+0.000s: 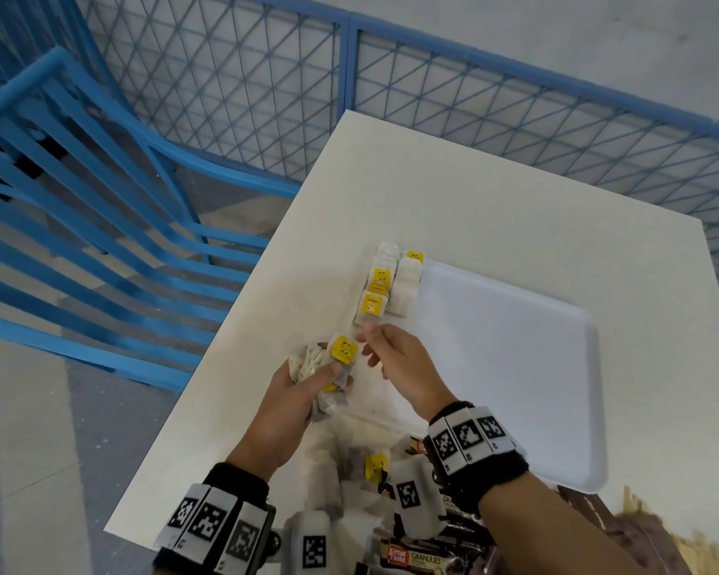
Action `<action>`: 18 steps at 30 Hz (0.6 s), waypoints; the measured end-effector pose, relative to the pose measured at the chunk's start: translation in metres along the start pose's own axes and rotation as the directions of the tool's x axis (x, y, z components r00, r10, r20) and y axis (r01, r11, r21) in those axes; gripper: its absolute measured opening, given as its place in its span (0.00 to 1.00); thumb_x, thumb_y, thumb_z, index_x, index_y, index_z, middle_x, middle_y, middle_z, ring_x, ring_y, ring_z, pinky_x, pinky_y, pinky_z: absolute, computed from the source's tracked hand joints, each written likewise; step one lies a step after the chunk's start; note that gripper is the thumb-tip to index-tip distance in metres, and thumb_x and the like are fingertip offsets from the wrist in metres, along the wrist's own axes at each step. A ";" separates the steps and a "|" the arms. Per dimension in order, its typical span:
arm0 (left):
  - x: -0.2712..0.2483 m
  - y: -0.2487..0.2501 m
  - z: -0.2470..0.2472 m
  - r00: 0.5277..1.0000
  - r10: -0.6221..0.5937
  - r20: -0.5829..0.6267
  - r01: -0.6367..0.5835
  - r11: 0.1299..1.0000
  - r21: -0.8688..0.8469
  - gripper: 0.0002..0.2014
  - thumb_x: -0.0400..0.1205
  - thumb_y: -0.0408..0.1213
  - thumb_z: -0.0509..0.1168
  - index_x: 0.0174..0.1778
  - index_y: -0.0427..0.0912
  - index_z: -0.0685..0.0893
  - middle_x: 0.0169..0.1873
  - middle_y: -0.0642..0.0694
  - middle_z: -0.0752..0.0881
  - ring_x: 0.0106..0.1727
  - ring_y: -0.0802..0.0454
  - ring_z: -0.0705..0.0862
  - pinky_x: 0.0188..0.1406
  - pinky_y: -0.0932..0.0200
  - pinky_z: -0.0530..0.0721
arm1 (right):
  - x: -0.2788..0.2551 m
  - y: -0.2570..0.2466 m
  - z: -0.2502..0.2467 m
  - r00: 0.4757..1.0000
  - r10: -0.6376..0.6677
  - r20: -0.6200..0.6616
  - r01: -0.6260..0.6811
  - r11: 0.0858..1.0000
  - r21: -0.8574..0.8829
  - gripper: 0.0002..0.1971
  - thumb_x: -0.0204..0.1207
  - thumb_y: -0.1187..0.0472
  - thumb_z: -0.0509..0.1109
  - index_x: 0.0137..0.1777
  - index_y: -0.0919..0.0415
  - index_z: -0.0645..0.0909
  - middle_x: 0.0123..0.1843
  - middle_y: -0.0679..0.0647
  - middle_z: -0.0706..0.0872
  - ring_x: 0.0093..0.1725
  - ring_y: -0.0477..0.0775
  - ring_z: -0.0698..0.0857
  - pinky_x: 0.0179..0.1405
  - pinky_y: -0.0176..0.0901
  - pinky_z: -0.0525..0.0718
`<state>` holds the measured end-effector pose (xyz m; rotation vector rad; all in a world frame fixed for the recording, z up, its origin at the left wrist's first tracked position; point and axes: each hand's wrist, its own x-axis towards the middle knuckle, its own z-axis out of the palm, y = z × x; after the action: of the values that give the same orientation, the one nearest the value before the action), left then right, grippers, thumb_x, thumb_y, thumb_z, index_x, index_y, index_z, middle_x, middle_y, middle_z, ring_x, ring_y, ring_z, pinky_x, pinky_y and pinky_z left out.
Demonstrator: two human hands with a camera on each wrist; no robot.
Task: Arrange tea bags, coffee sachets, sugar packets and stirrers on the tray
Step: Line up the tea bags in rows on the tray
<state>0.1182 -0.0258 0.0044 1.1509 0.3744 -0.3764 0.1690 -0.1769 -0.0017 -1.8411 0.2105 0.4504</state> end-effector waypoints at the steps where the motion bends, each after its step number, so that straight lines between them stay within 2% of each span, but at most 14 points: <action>1: -0.001 0.000 0.001 1.000 0.012 0.016 -0.012 1.000 0.010 0.01 0.79 0.32 0.67 0.45 0.41 0.83 0.34 0.44 0.83 0.35 0.53 0.83 0.31 0.61 0.83 | -0.006 0.000 0.000 0.999 0.004 0.043 -0.005 1.000 0.018 0.18 0.78 0.46 0.65 0.49 0.62 0.83 0.37 0.48 0.83 0.34 0.42 0.79 0.31 0.25 0.74; 3: -0.002 -0.001 0.002 0.999 0.026 0.035 -0.027 0.999 0.027 0.03 0.76 0.34 0.68 0.43 0.40 0.82 0.33 0.45 0.83 0.36 0.52 0.82 0.30 0.60 0.82 | -0.013 0.000 -0.001 0.997 -0.011 0.080 0.006 0.998 0.064 0.14 0.75 0.53 0.71 0.50 0.64 0.83 0.37 0.49 0.83 0.34 0.40 0.79 0.31 0.25 0.74; 6: -0.002 -0.003 0.004 1.000 -0.002 0.019 0.001 0.998 0.067 0.03 0.78 0.34 0.68 0.46 0.40 0.83 0.35 0.44 0.85 0.41 0.50 0.85 0.35 0.56 0.82 | -0.019 0.001 -0.003 0.996 -0.028 0.079 0.018 0.991 0.132 0.08 0.74 0.61 0.73 0.49 0.65 0.83 0.37 0.50 0.83 0.35 0.42 0.79 0.31 0.25 0.75; 9: -0.002 -0.006 0.005 0.999 -0.014 -0.048 0.018 0.996 0.086 0.03 0.81 0.34 0.65 0.48 0.42 0.84 0.38 0.43 0.86 0.43 0.48 0.86 0.40 0.52 0.80 | -0.023 0.000 -0.006 0.998 -0.028 0.063 0.018 0.988 0.155 0.05 0.75 0.61 0.72 0.47 0.62 0.82 0.38 0.52 0.83 0.38 0.46 0.79 0.35 0.31 0.78; 14: -0.004 -0.008 0.007 0.998 -0.004 -0.067 0.012 0.993 0.116 0.06 0.83 0.31 0.61 0.48 0.39 0.83 0.38 0.41 0.84 0.41 0.46 0.83 0.35 0.56 0.79 | -0.029 0.004 -0.005 0.992 0.022 0.127 -0.048 0.978 0.203 0.03 0.75 0.59 0.71 0.46 0.55 0.82 0.43 0.52 0.86 0.44 0.48 0.82 0.47 0.41 0.81; 18: -0.003 -0.008 0.011 0.998 -0.012 -0.062 0.015 0.998 0.060 0.06 0.83 0.32 0.61 0.48 0.41 0.84 0.38 0.40 0.86 0.39 0.49 0.85 0.31 0.61 0.83 | -0.032 0.010 -0.001 0.989 0.020 0.148 -0.047 0.982 0.181 0.02 0.75 0.63 0.71 0.43 0.55 0.81 0.42 0.53 0.86 0.43 0.50 0.82 0.45 0.40 0.80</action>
<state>0.1132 -0.0382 0.0032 1.2219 0.4270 -0.3671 0.1361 -0.1838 0.0027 -1.6185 0.1776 0.5684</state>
